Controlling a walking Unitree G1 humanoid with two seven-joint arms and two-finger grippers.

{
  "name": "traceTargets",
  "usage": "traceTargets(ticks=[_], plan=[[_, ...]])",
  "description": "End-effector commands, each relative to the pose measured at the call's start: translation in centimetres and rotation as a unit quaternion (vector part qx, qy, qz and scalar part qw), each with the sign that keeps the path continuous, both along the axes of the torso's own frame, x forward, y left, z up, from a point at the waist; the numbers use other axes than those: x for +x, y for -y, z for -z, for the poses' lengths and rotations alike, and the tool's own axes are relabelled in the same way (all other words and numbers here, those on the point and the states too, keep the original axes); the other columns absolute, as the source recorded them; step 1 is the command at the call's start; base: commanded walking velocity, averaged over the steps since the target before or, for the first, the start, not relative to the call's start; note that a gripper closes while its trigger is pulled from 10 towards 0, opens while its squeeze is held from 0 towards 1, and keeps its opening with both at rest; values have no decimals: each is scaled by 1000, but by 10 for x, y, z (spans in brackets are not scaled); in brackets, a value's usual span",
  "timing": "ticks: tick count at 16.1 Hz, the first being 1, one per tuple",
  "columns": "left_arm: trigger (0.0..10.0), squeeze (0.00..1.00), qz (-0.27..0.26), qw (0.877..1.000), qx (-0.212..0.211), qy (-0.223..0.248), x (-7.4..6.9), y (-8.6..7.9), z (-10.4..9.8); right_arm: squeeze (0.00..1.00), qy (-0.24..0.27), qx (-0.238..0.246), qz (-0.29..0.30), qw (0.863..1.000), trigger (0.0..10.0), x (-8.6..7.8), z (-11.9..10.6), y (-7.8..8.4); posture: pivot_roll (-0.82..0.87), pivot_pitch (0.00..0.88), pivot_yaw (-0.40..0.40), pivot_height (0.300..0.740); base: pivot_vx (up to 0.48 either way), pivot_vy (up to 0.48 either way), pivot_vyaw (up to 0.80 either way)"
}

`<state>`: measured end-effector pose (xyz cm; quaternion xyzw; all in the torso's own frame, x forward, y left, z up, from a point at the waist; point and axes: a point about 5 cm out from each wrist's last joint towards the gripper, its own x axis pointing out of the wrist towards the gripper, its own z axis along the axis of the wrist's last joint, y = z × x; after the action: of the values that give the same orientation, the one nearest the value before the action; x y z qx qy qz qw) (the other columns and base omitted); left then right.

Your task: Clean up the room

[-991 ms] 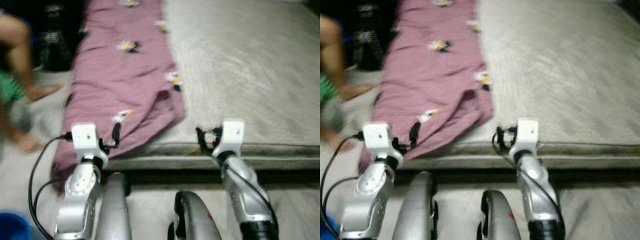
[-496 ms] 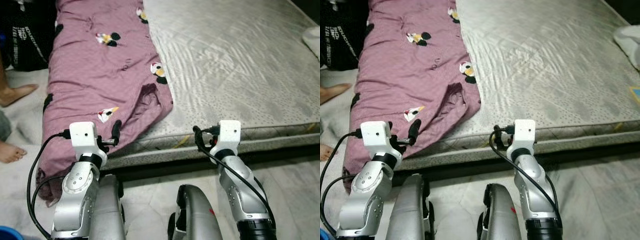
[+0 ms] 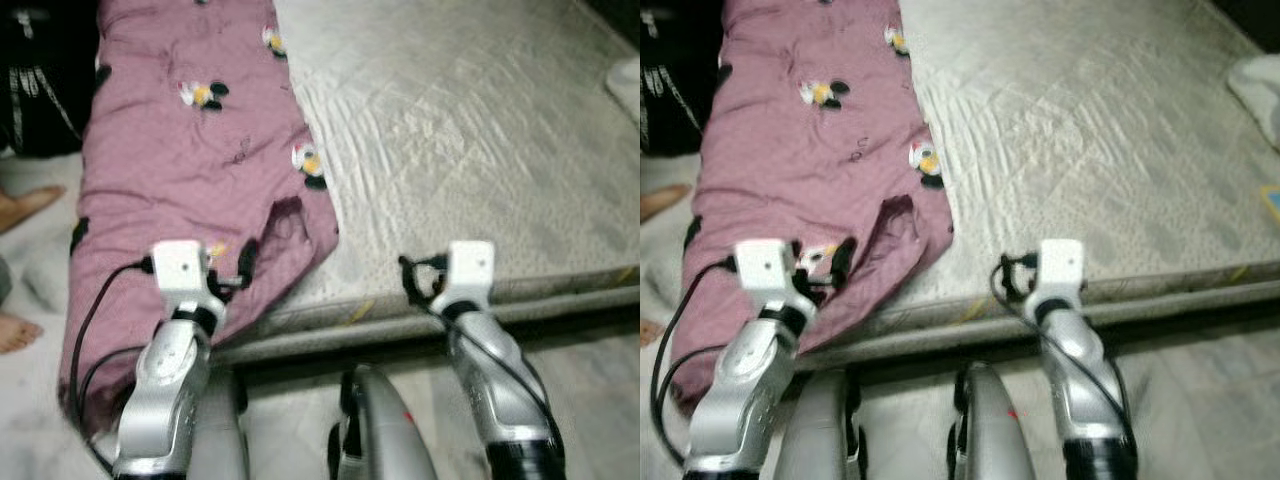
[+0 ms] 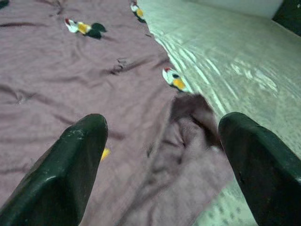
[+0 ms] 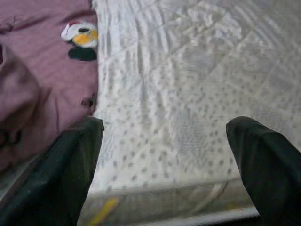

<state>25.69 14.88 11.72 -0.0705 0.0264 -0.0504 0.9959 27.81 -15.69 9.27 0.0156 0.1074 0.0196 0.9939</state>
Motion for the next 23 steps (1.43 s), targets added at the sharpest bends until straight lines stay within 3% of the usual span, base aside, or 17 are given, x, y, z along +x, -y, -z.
traceTargets(ticks=[1,5,8,12,17,20,23], plan=[[10000,0,-14,1000,4,-10,-2,-8,2,0,2,6,-6,1000,10000,0,-2,-7,-6,186,-81,612,0,0,0],[10000,0,-7,1000,-1,-29,1,-4,6,0,12,-16,-23,1000,10000,-2,-4,-11,-14,195,-84,612,0,0,0],[10000,0,-2,997,-23,-69,22,-4,16,0,20,-22,-26,999,10000,-2,-7,-13,-38,203,-70,577,0,0,0],[10000,0,11,993,-29,-116,44,5,25,0,24,-17,-12,999,10000,-6,-10,-11,-58,213,-53,572,0,0,0],[10000,0,41,990,-43,-128,63,20,29,0,43,-41,2,998,10000,-17,-21,0,-120,242,-42,572,0,0,0],[10000,0,71,985,-22,-158,73,36,37,0,41,-55,21,997,10000,-27,-23,13,-165,246,-38,572,0,0,0],[10000,0,96,974,15,-204,76,49,51,0,40,-60,23,997,10000,-30,-25,15,-173,243,-42,572,0,0,0]])
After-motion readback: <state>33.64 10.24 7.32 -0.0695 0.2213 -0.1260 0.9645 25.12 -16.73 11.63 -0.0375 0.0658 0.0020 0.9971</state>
